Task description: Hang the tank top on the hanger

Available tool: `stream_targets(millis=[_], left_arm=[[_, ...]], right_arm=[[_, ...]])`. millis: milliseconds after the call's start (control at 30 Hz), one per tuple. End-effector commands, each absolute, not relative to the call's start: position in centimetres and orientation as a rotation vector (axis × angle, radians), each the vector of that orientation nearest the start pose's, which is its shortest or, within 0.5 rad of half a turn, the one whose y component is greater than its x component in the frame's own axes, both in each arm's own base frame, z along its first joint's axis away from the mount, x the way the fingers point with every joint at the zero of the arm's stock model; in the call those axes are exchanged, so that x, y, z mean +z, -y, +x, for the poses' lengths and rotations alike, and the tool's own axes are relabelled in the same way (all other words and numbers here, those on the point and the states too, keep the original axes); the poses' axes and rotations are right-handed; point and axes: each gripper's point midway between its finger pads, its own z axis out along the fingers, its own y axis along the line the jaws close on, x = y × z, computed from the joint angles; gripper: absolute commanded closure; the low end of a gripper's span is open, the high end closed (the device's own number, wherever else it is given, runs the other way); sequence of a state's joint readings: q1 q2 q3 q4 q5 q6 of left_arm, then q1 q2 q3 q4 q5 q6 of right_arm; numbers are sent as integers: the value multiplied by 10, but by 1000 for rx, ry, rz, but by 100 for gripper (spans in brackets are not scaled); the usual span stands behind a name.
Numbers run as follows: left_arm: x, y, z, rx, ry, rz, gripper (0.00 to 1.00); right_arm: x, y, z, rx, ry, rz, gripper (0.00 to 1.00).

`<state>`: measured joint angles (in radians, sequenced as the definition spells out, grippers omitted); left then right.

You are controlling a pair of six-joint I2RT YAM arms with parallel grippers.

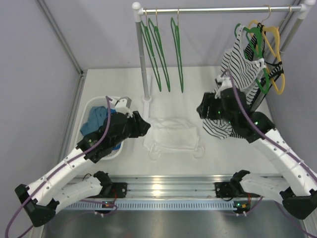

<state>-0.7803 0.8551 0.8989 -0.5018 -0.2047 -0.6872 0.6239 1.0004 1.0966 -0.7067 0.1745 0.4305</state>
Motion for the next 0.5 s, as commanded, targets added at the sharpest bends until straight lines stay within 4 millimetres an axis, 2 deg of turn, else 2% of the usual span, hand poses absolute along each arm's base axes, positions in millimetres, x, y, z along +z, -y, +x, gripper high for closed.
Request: stream_targets(millis=[0, 33, 100, 133, 200, 233, 300, 333, 400, 467], left_arm=[[251, 200, 221, -695, -2085, -35, 50], [251, 200, 220, -697, -2089, -35, 50], [250, 202, 219, -706, -2094, -32, 50], [250, 202, 219, -709, -2093, -32, 50], [250, 202, 218, -710, -2094, -26, 50], [250, 201, 218, -707, -2096, -27, 50], [252, 201, 219, -704, -2091, -22, 50], [251, 202, 219, -699, -2096, -18, 50], [252, 202, 220, -688, -2097, -10, 50], [252, 202, 220, -680, -2102, 1, 50]], right_arm=[[340, -144, 283, 319, -1978, -78, 42], [378, -146, 295, 331, -1912, -66, 42], [412, -141, 310, 325, -1841, -62, 41], [441, -149, 319, 370, -1787, -75, 40], [465, -152, 333, 386, -1751, -77, 40], [481, -160, 345, 405, -1725, -90, 40], [492, -170, 356, 421, -1711, -108, 40], [506, -182, 363, 465, -1683, -134, 40], [524, -190, 368, 502, -1632, -144, 40], [531, -200, 376, 529, -1598, -164, 38]])
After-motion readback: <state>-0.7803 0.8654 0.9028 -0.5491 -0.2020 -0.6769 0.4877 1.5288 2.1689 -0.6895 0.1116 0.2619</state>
